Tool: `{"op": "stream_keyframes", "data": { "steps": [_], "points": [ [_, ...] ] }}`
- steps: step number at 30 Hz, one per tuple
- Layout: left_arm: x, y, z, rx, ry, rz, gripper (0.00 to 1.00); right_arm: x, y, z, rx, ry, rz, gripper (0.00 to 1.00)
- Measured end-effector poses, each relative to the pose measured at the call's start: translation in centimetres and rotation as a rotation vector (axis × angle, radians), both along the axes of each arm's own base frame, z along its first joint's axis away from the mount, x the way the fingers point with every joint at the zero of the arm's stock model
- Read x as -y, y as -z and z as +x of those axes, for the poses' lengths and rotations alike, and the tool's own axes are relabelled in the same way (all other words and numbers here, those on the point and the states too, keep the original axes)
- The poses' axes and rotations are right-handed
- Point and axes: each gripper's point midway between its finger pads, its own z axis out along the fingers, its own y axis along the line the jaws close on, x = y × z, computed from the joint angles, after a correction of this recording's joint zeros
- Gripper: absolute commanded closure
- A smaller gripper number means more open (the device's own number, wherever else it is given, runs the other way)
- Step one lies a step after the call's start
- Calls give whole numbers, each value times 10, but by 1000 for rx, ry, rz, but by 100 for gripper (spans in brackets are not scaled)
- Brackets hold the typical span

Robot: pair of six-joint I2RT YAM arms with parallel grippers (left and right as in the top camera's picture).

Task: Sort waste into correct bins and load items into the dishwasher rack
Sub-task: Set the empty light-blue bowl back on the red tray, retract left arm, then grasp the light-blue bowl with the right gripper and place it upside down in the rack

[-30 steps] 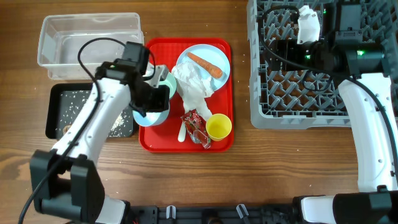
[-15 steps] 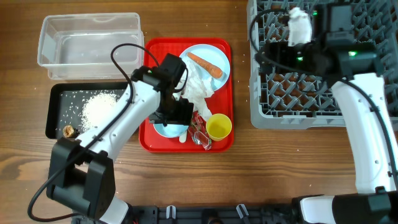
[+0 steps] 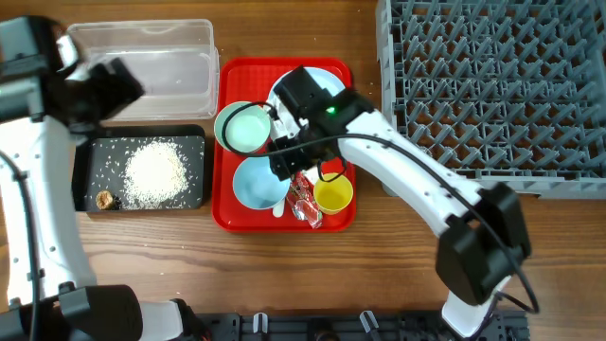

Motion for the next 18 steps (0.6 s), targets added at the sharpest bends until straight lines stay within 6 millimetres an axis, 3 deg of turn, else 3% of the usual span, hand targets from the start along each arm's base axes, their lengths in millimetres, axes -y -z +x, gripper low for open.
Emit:
{"op": "stream_keyframes", "data": {
  "steps": [3,7,10,18],
  "points": [
    [-29,1,-9,-5,-84,-2,5,0,33,0,-44,-34,-47,46],
    [-29,5,-14,-33,-94,-15,6,-1,50,1,-51,-80,-64,66],
    [-29,6,-15,-39,-94,-18,5,-2,57,3,-43,-112,-66,96],
    [-28,6,-16,-43,-97,-21,0,-6,59,11,-8,-115,-62,96]
  ]
}}
